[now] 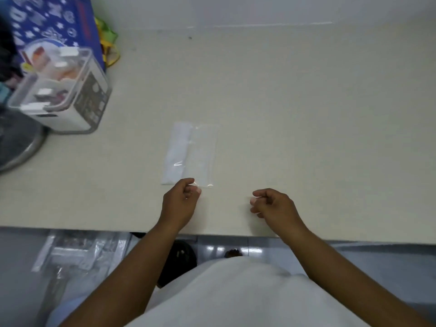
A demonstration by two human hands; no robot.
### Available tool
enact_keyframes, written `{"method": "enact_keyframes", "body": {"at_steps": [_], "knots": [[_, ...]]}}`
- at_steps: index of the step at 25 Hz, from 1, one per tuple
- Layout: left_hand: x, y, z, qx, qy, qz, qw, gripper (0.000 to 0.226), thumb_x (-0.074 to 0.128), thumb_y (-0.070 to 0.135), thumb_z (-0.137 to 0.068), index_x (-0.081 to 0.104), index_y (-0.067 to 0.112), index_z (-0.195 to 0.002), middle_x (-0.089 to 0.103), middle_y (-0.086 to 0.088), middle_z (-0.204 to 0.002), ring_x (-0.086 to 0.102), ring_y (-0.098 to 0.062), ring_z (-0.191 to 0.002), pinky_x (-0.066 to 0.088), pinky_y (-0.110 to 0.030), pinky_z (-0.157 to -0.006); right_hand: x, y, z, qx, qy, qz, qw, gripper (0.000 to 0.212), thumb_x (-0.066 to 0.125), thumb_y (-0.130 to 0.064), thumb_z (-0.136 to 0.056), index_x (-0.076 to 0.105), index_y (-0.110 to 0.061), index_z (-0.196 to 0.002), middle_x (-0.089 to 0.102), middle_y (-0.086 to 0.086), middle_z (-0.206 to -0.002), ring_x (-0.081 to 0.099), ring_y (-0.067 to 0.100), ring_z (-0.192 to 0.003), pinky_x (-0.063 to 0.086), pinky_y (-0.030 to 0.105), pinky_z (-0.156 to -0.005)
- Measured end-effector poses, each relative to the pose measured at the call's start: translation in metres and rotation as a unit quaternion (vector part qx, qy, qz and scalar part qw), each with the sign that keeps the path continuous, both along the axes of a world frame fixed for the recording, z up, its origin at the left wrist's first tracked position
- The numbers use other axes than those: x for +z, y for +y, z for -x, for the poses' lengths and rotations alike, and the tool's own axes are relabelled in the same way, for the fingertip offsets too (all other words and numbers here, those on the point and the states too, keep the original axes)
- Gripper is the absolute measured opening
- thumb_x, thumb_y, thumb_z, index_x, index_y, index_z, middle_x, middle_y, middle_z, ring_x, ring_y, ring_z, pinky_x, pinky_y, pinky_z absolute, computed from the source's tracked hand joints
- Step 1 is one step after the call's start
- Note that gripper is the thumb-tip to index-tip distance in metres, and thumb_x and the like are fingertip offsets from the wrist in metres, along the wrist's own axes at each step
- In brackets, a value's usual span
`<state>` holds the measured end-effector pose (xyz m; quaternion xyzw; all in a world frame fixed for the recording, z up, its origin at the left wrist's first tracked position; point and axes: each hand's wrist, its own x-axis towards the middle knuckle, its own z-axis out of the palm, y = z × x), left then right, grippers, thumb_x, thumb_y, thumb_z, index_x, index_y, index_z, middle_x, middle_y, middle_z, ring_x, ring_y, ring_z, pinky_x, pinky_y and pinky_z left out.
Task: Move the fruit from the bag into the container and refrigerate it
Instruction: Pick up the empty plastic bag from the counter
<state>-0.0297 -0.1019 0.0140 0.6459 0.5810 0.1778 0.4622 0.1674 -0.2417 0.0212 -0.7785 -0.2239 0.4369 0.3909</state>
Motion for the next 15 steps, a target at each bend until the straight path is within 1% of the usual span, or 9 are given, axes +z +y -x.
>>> {"method": "enact_keyframes", "body": {"at_steps": [3,5,7,8,10,12,13,14,15], "knots": [[-0.006,0.047,0.015,0.04,0.042,-0.043,0.997,0.032,0.065,0.023,-0.087,0.063,0.014,-0.117,0.067,-0.001,-0.103,0.063,-0.014,-0.094,0.043,-0.023,-0.086,-0.008,0.063,0.011,0.009,0.006,0.012,1.0,0.016,0.067,-0.024,-0.086,0.068,-0.018,-0.101,0.074,0.0,-0.087,0.073,0.012,-0.075,0.057,0.039,-0.088],[-0.015,0.08,0.019,0.06,0.096,-0.066,0.991,0.036,0.064,0.025,-0.087,0.061,0.012,-0.121,0.063,-0.009,-0.118,0.059,-0.024,-0.109,0.044,-0.03,-0.095,-0.018,0.101,0.016,0.006,0.01,0.025,1.0,0.018,0.068,-0.026,-0.085,0.068,-0.016,-0.1,0.074,0.0,-0.087,0.073,0.013,-0.074,0.058,0.039,-0.087],[-0.025,0.105,0.017,0.071,0.148,-0.045,0.985,0.043,0.061,0.029,-0.087,0.057,0.011,-0.126,0.056,-0.014,-0.128,0.053,-0.03,-0.119,0.042,-0.037,-0.101,-0.026,0.131,0.019,0.001,0.004,0.046,0.999,0.023,0.068,-0.028,-0.083,0.069,-0.011,-0.098,0.074,0.004,-0.087,0.072,0.018,-0.077,0.058,0.04,-0.085],[-0.03,0.115,0.015,0.069,0.166,-0.029,0.983,0.045,0.06,0.03,-0.087,0.055,0.01,-0.128,0.056,-0.015,-0.129,0.052,-0.032,-0.121,0.04,-0.037,-0.101,-0.03,0.143,0.02,0.003,-0.005,0.057,0.998,0.025,0.068,-0.028,-0.082,0.069,-0.006,-0.093,0.074,0.007,-0.085,0.071,0.022,-0.079,0.058,0.044,-0.086],[-0.039,0.13,0.011,0.06,0.179,-0.004,0.982,0.047,0.058,0.031,-0.087,0.055,0.007,-0.128,0.059,-0.015,-0.128,0.052,-0.031,-0.12,0.04,-0.034,-0.099,-0.035,0.163,0.023,0.01,-0.014,0.072,0.997,0.028,0.066,-0.025,-0.081,0.064,0.002,-0.076,0.071,0.009,-0.071,0.069,0.03,-0.076,0.057,0.051,-0.085],[-0.044,0.138,0.006,0.062,0.181,0.027,0.981,0.05,0.059,0.035,-0.087,0.054,0.008,-0.129,0.06,-0.011,-0.132,0.053,-0.028,-0.123,0.039,-0.03,-0.099,-0.037,0.177,0.024,0.019,-0.026,0.09,0.995,0.027,0.065,-0.024,-0.079,0.061,-0.007,-0.059,0.066,0.008,-0.061,0.067,0.034,-0.071,0.057,0.051,-0.083],[-0.043,0.14,0.004,0.062,0.182,0.04,0.98,0.048,0.06,0.037,-0.087,0.056,0.009,-0.126,0.061,-0.009,-0.131,0.053,-0.028,-0.123,0.04,-0.029,-0.098,-0.038,0.181,0.024,0.035,-0.04,0.097,0.994,0.029,0.065,-0.025,-0.078,0.058,-0.01,-0.055,0.064,0.009,-0.061,0.065,0.034,-0.069,0.057,0.048,-0.083],[-0.045,0.14,0.003,0.06,0.181,0.049,0.98,0.04,0.061,0.037,-0.086,0.062,0.011,-0.116,0.064,-0.009,-0.125,0.056,-0.029,-0.119,0.042,-0.03,-0.093,-0.039,0.183,0.024,0.053,-0.055,0.104,0.992,0.031,0.065,-0.027,-0.079,0.055,-0.011,-0.054,0.062,0.011,-0.064,0.064,0.034,-0.069,0.055,0.046,-0.081],[-0.045,0.137,0.003,0.058,0.177,0.058,0.981,0.025,0.062,0.036,-0.085,0.067,0.014,-0.097,0.069,-0.009,-0.111,0.061,-0.031,-0.11,0.044,-0.03,-0.084,-0.04,0.183,0.023,0.065,-0.07,0.106,0.99,0.032,0.066,-0.03,-0.079,0.054,-0.012,-0.055,0.062,0.011,-0.067,0.063,0.033,-0.07,0.055,0.042,-0.078]]}}
